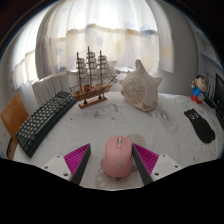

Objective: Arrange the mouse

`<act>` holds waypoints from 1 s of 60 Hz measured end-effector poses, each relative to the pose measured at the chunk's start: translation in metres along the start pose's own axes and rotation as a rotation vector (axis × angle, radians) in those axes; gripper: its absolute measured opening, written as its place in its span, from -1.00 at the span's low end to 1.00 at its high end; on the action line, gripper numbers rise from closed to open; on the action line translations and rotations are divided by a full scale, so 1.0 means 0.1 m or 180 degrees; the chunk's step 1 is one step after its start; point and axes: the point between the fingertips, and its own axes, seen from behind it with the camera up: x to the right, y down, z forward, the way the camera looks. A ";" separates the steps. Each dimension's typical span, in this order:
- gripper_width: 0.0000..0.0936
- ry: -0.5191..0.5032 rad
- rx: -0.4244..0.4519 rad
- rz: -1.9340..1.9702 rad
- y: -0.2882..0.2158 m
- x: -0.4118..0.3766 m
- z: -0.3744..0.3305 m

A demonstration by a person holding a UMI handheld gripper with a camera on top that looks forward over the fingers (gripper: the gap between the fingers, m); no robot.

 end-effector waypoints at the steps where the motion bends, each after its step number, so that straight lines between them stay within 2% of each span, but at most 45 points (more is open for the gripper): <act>1: 0.83 -0.0004 -0.0006 -0.0001 -0.02 -0.02 0.04; 6: 0.81 -0.0007 -0.0033 -0.0059 0.01 0.05 0.04; 9: 0.72 0.0010 -0.0045 -0.0069 0.01 0.06 0.07; 13: 0.46 0.0034 -0.0045 -0.0093 0.02 0.09 0.09; 15: 0.24 0.0019 -0.0032 -0.0120 0.02 0.09 0.10; 16: 0.06 0.0011 -0.0033 -0.0134 0.02 0.09 0.10; 22: -0.12 -0.0038 -0.0046 -0.0283 -0.08 0.06 0.06; 31: -0.14 -0.0145 0.0125 -0.0231 -0.61 0.11 -0.31; 39: -0.15 -0.0155 0.0267 -0.0030 -1.21 0.56 -0.71; 51: -0.15 0.0140 0.0484 -0.0070 -1.83 2.06 -0.87; 60: -0.15 0.0375 0.0356 -0.0035 -1.61 3.41 -0.53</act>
